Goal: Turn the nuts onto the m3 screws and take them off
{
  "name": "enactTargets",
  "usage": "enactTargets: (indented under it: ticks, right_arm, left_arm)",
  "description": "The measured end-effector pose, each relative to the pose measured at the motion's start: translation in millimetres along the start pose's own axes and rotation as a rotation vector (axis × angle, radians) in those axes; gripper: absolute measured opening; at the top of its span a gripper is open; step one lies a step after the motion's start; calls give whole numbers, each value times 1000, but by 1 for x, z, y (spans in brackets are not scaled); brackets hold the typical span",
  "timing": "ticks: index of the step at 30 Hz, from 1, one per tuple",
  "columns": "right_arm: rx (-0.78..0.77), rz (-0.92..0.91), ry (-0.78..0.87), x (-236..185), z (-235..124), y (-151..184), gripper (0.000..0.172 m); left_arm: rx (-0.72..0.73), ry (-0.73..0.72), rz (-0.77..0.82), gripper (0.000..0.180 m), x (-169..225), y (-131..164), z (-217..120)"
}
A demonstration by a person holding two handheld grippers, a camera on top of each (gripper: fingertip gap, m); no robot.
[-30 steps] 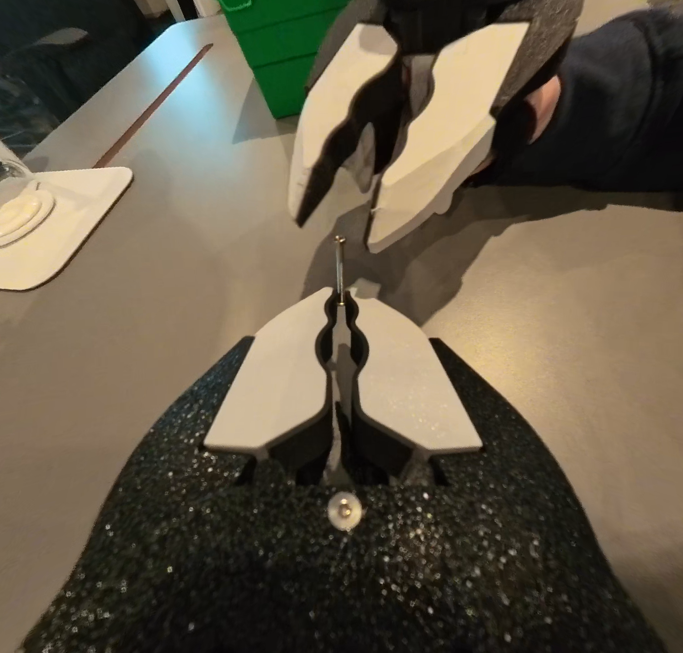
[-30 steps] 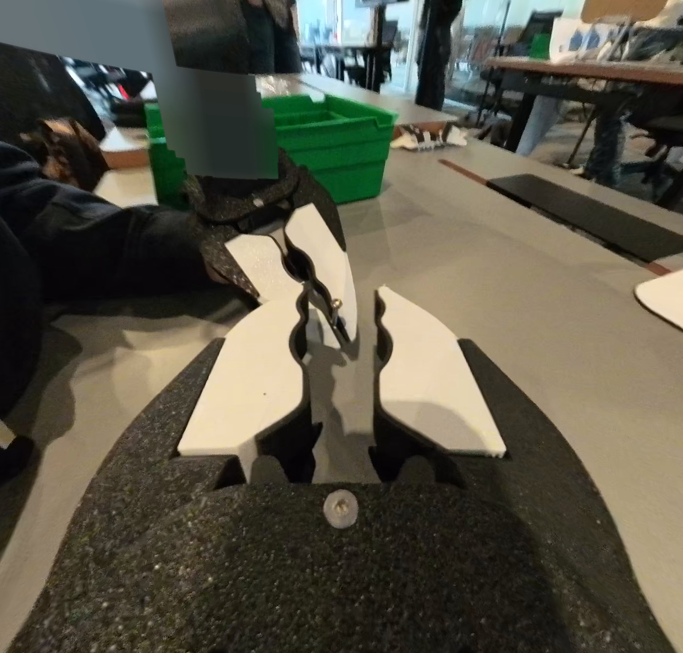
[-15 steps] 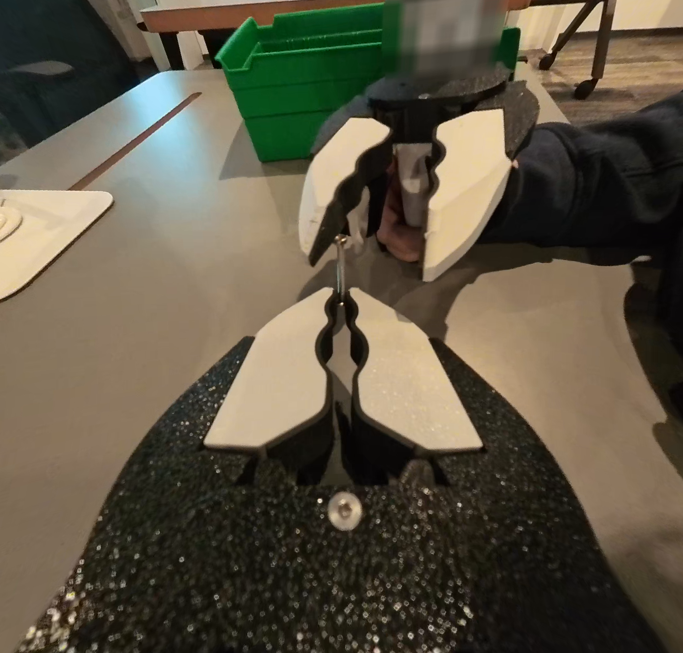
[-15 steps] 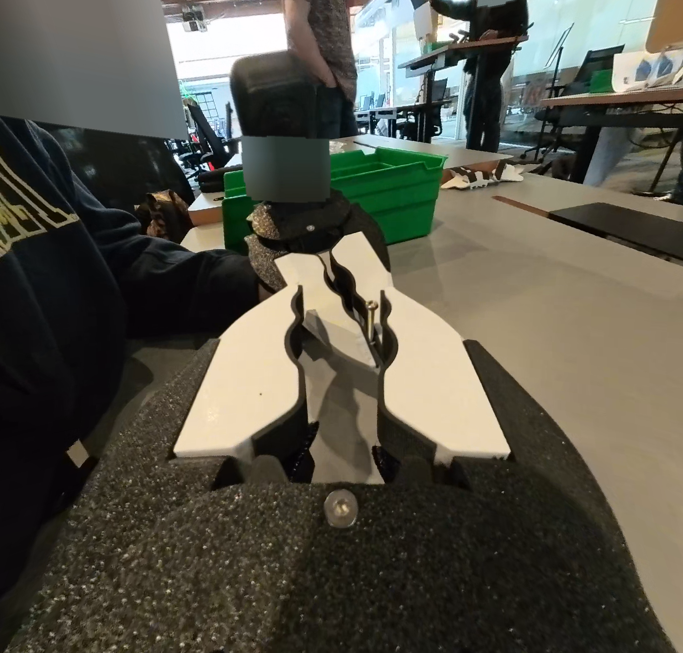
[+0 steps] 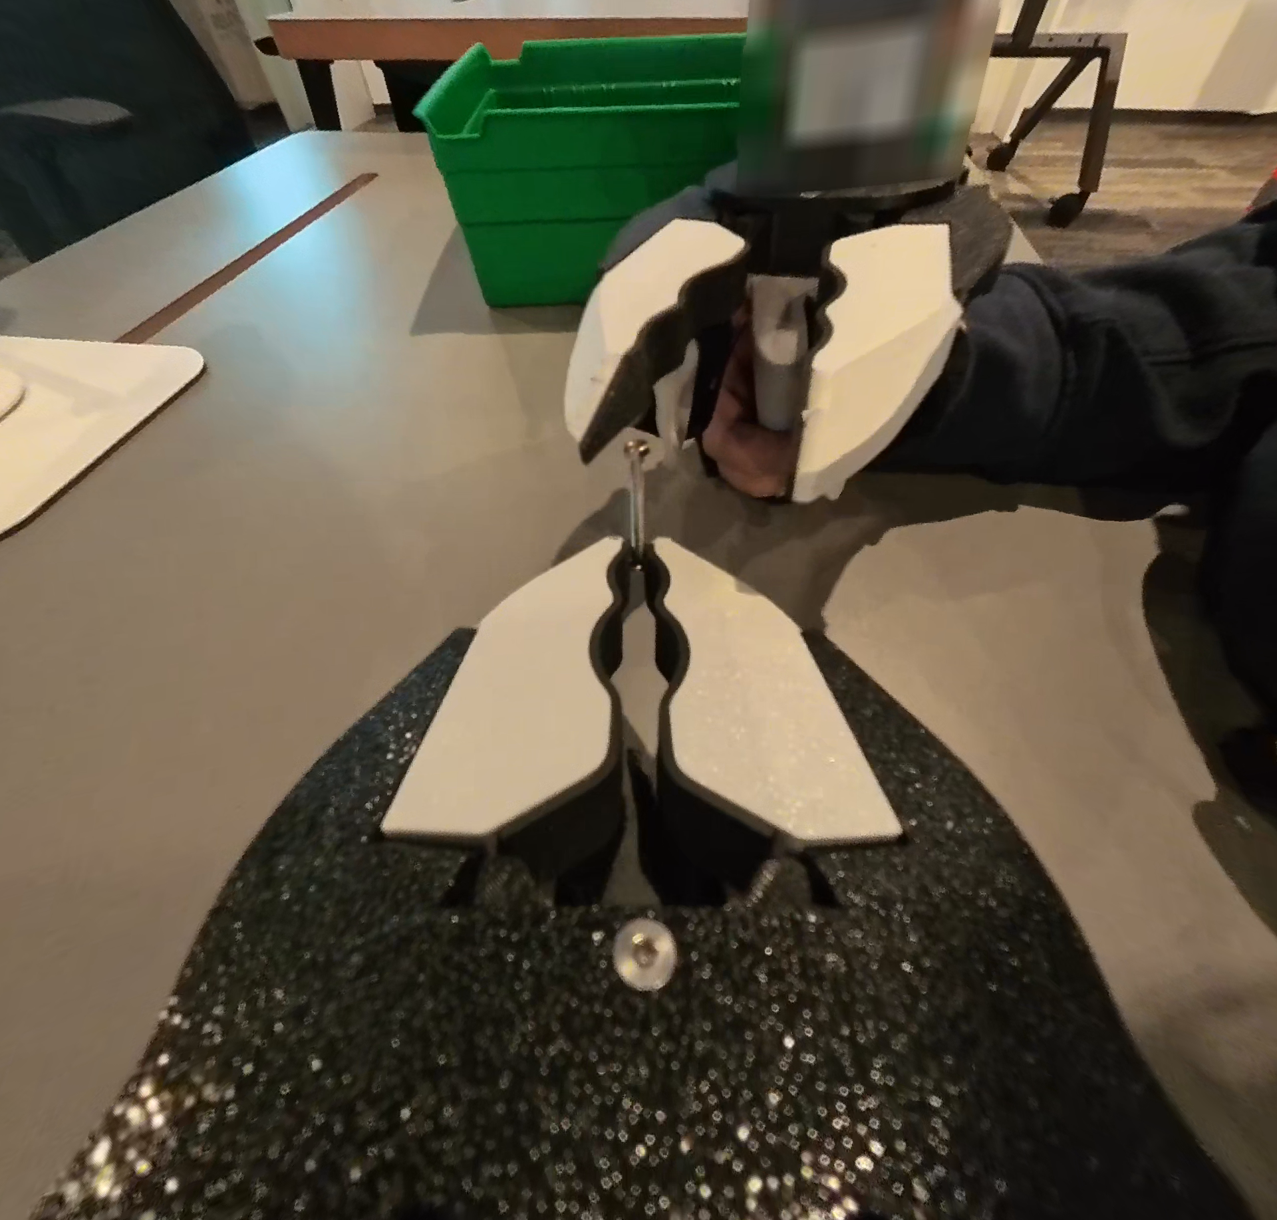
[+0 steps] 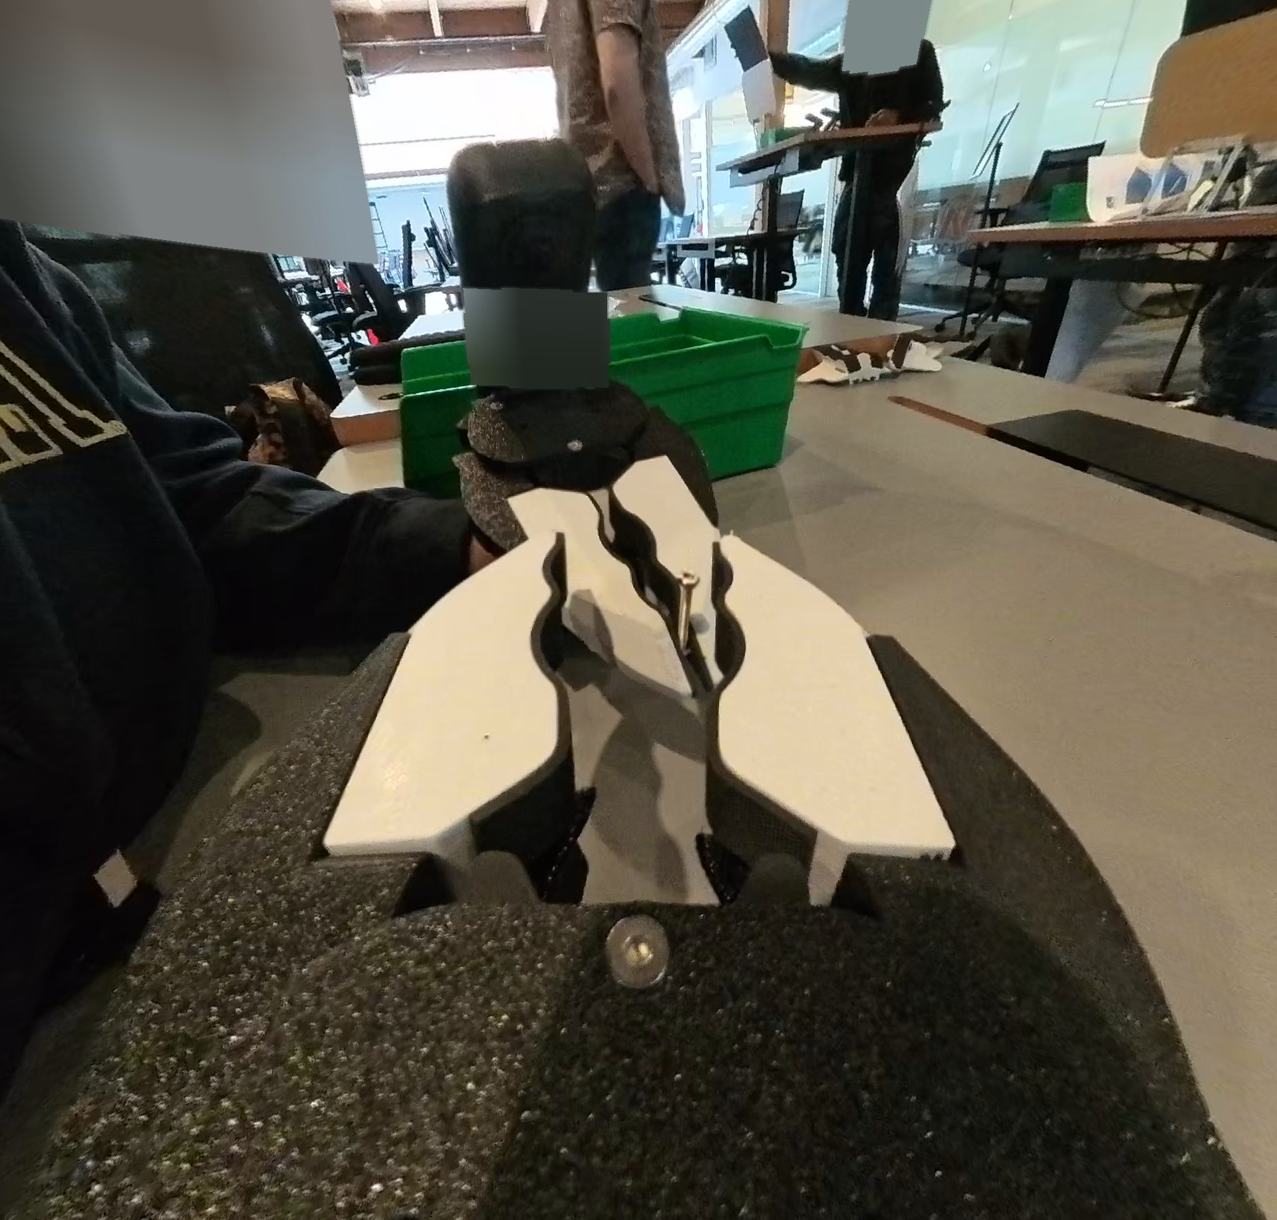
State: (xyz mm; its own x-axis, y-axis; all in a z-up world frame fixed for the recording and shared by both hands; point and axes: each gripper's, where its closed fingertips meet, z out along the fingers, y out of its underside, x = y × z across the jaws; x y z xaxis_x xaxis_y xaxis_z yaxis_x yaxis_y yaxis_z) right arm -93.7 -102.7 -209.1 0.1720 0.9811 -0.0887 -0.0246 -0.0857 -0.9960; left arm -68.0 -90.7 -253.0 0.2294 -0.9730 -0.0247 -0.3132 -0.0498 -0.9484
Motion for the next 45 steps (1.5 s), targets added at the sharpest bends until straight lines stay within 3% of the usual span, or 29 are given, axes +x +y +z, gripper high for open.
enactTargets:
  ticks: [13, 45]
  right_arm:
    - [-20, -16, -37, -8, 7, 4, 37]
    - [43, 5, -30, -5, 0, -4, 31]
  left_arm:
    - [-3, 63, 24, 3, 11, 0, 3]
    - [124, 109, -129, 3, 3, -15, -10]
